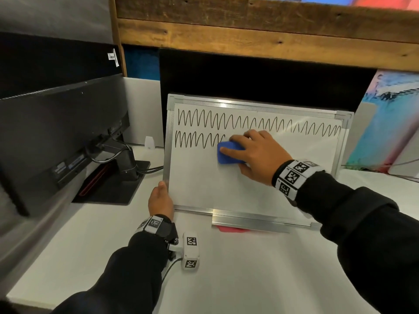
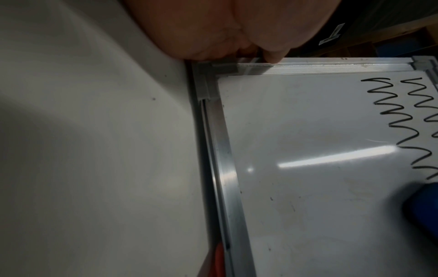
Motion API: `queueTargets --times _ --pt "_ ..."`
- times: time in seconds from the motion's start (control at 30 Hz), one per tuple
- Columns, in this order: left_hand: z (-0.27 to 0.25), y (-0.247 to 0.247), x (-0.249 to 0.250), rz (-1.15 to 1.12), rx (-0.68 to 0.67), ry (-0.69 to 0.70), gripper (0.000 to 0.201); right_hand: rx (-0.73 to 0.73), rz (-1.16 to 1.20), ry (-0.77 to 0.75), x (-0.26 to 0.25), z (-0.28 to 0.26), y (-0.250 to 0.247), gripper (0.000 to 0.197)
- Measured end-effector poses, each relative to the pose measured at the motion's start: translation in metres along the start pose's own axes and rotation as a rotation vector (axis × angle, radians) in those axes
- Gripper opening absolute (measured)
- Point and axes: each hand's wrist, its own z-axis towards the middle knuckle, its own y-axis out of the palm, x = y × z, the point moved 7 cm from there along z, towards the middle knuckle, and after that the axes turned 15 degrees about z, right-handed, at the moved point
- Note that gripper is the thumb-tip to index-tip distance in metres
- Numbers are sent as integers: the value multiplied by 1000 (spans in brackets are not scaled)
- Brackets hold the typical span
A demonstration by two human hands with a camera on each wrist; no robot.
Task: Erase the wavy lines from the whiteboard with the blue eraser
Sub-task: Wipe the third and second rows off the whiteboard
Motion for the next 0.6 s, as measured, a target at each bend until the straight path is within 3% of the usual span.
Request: queueTargets --times 0.1,0.23,0.33,0.47,0.6 --pt "-1 -1 0 -17 -1 -12 51 82 51 140 14 5 -12 56" --pt "-2 -2 1 -8 -1 8 50 -6 1 0 -2 7 -2 54" --pt "-1 -1 -1 -41 -1 -7 51 65 52 116 10 11 -12 55" --pt "-1 -2 1 -52 4 -6 51 -2 19 21 -2 11 -3 56" --pt "-3 -3 3 -41 2 -5 50 65 50 93 4 16 -11 55"
